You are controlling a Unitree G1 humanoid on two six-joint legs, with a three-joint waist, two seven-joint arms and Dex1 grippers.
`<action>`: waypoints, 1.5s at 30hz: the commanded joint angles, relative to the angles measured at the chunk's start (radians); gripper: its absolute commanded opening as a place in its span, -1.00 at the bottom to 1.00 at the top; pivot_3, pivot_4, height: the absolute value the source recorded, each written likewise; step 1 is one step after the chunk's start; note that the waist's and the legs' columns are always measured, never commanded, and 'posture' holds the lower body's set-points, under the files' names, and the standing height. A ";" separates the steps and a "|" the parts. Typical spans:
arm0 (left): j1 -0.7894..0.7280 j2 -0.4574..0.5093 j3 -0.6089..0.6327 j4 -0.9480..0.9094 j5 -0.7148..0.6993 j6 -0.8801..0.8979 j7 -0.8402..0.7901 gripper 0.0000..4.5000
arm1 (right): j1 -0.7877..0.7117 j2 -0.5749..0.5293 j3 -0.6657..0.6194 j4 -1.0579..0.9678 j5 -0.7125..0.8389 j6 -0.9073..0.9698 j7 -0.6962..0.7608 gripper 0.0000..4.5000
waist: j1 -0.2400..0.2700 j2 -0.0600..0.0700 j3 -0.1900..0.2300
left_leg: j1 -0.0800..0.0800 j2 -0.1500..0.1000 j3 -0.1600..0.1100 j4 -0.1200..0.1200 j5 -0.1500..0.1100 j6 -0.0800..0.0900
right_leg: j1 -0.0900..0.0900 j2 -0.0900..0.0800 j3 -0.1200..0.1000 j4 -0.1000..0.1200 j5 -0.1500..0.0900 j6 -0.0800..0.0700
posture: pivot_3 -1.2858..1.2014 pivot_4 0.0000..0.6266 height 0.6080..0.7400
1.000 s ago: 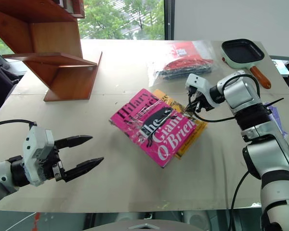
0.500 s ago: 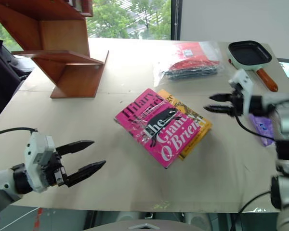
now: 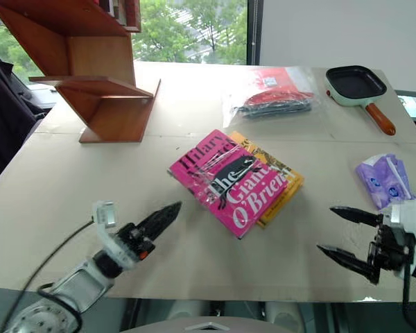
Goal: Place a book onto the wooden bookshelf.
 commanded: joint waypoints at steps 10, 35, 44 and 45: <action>-0.214 -0.019 -0.092 0.192 -0.140 0.044 0.152 1.00 | 0.106 -0.080 -0.114 -0.054 0.133 -0.084 0.001 0.96 | 0.012 0.005 -0.005 | 0.000 0.000 0.001 0.000 0.002 -0.004 | 0.000 0.000 0.000 0.000 -0.002 -0.003 | 0.03 -0.52 1.00; -0.378 -0.053 -0.224 0.366 -0.137 0.152 0.092 0.76 | 0.098 -0.110 -0.071 -0.081 0.170 -0.110 -0.100 1.00 | 0.028 0.008 -0.008 | -0.002 -0.001 0.001 -0.001 0.002 -0.004 | 0.000 0.000 0.001 -0.003 -0.002 -0.003 | 0.03 -0.52 1.00; -0.381 -0.086 -0.200 0.359 -0.065 0.110 0.027 -0.81 | 0.091 -0.108 -0.053 -0.007 0.147 -0.159 -0.037 1.00 | 0.025 0.007 -0.007 | -0.003 -0.001 0.001 -0.001 0.002 -0.004 | 0.000 0.000 0.001 -0.004 -0.002 -0.003 | 0.03 -0.52 1.00; -0.374 -0.090 -0.193 0.344 -0.055 0.094 0.013 -0.82 | 0.088 -0.109 -0.049 -0.001 0.146 -0.162 -0.033 1.00 | 0.025 0.007 -0.007 | -0.003 -0.001 0.001 -0.001 0.002 -0.004 | -0.001 0.000 0.001 -0.004 -0.002 -0.003 | 0.03 -0.52 1.00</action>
